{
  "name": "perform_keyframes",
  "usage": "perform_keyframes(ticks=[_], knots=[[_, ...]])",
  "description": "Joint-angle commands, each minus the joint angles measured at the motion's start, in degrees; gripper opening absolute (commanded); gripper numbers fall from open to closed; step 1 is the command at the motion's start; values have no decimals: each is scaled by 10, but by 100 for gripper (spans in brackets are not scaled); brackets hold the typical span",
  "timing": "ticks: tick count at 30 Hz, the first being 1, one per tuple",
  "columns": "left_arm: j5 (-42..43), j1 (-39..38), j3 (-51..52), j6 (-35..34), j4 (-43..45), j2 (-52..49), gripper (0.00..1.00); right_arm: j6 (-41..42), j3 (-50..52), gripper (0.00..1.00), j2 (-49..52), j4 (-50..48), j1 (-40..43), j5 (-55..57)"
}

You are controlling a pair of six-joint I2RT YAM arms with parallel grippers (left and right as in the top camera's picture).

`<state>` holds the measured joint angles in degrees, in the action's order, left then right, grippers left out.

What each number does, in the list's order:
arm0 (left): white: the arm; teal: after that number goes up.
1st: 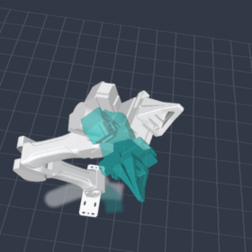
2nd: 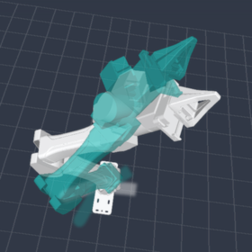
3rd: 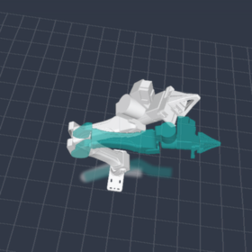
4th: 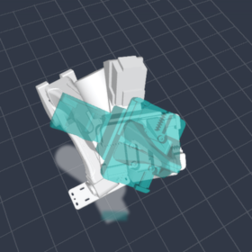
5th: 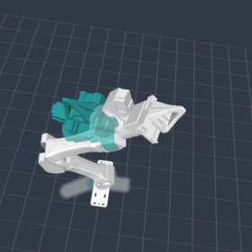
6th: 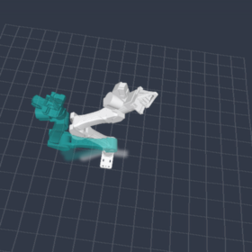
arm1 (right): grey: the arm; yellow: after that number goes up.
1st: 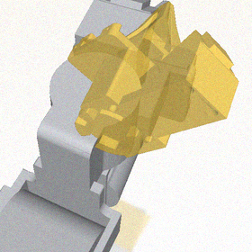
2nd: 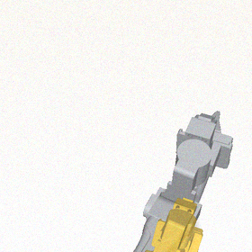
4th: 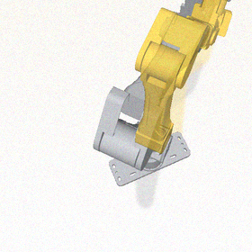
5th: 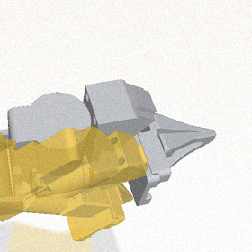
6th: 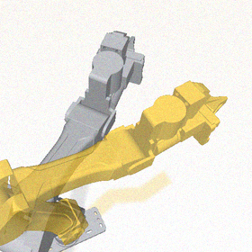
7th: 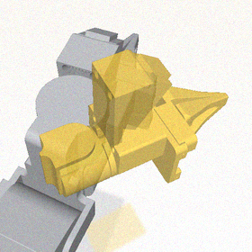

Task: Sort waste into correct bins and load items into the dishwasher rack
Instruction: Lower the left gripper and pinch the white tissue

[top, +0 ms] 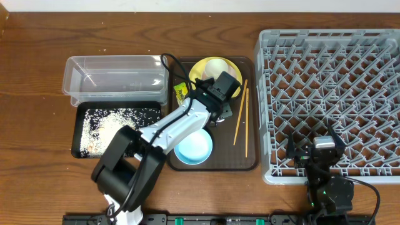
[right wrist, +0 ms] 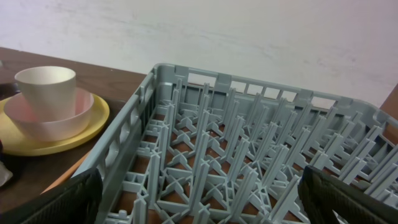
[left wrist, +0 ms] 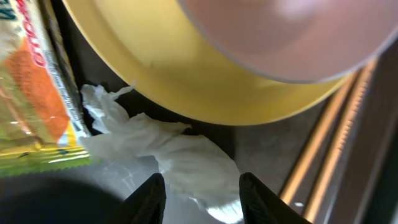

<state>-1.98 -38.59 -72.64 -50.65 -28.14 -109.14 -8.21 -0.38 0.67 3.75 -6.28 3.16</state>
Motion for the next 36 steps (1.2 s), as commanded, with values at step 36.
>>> perform_keyframes(ticks=[36], knots=[[-17,-20,4,-5,-39,-24,25,-2,1,99,-4,2,0,-2]])
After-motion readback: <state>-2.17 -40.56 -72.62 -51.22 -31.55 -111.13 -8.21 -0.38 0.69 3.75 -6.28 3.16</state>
